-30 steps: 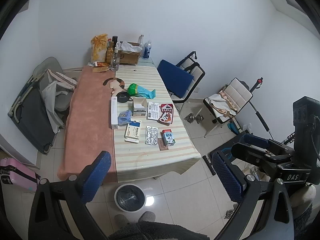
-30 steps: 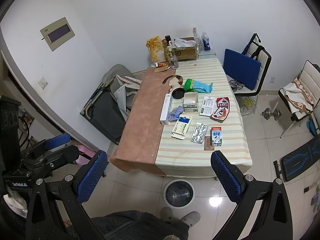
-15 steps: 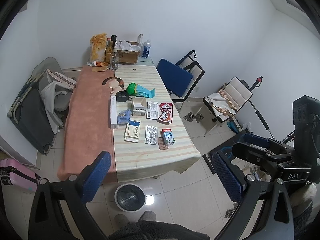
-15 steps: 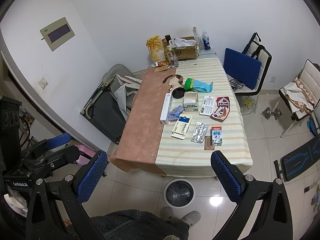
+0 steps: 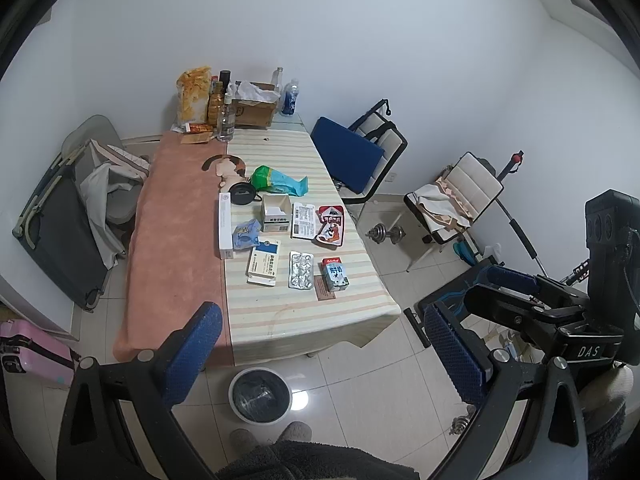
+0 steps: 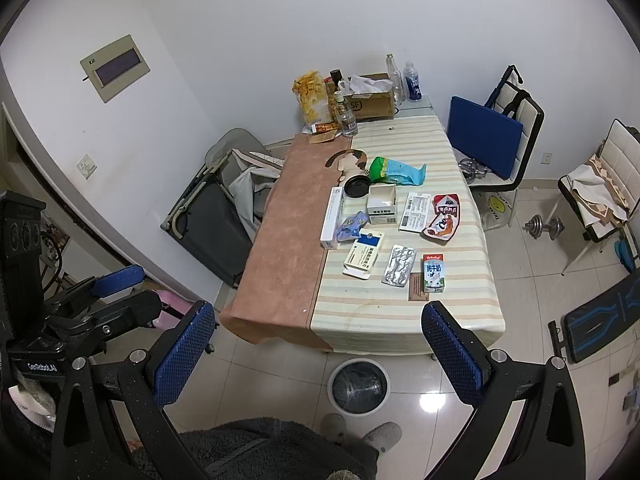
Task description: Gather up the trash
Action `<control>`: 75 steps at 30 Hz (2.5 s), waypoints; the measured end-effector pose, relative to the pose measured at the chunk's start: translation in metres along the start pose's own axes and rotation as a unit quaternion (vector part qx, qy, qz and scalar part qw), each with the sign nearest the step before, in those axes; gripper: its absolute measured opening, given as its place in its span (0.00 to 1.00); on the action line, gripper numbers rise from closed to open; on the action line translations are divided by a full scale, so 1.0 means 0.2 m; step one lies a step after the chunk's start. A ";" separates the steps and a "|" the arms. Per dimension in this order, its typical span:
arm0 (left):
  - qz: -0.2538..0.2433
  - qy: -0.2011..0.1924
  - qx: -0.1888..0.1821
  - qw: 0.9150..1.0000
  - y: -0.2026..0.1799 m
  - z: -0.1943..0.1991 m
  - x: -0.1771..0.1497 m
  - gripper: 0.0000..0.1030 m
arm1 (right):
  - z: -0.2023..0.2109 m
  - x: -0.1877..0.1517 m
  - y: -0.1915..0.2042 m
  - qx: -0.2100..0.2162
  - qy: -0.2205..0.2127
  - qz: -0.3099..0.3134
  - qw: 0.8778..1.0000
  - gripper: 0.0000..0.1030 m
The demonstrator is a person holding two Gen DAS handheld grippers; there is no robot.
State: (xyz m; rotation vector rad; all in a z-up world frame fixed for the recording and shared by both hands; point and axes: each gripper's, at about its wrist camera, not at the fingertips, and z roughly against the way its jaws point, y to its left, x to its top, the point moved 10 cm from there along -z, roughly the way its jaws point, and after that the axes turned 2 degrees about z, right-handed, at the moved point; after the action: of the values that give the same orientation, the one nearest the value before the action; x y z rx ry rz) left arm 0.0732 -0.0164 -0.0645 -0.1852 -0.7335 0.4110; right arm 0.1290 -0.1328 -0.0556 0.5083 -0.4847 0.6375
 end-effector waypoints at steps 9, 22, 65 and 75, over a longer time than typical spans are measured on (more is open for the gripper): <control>-0.004 0.000 0.006 1.000 -0.01 -0.02 0.01 1.00 | -0.01 0.00 -0.01 -0.006 -0.003 -0.008 1.000 1.00; 0.008 0.036 0.224 0.974 0.59 -0.66 -0.04 1.00 | -0.50 -0.12 -0.69 -0.162 0.031 -0.167 0.972 1.00; 0.157 0.349 0.229 0.895 0.90 -2.10 -0.49 0.70 | -2.23 -0.36 -1.53 -0.149 0.351 -0.102 0.919 0.51; 0.137 0.330 0.242 0.902 0.96 -2.08 -0.52 0.70 | -2.21 -0.39 -1.52 -0.159 0.359 -0.081 0.916 0.51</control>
State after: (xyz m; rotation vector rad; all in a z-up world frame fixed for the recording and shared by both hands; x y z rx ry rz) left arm 0.2300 0.1038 -0.4896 0.0503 0.0802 0.7377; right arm 0.3920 -0.1212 -0.5292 -0.0172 0.1554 0.5262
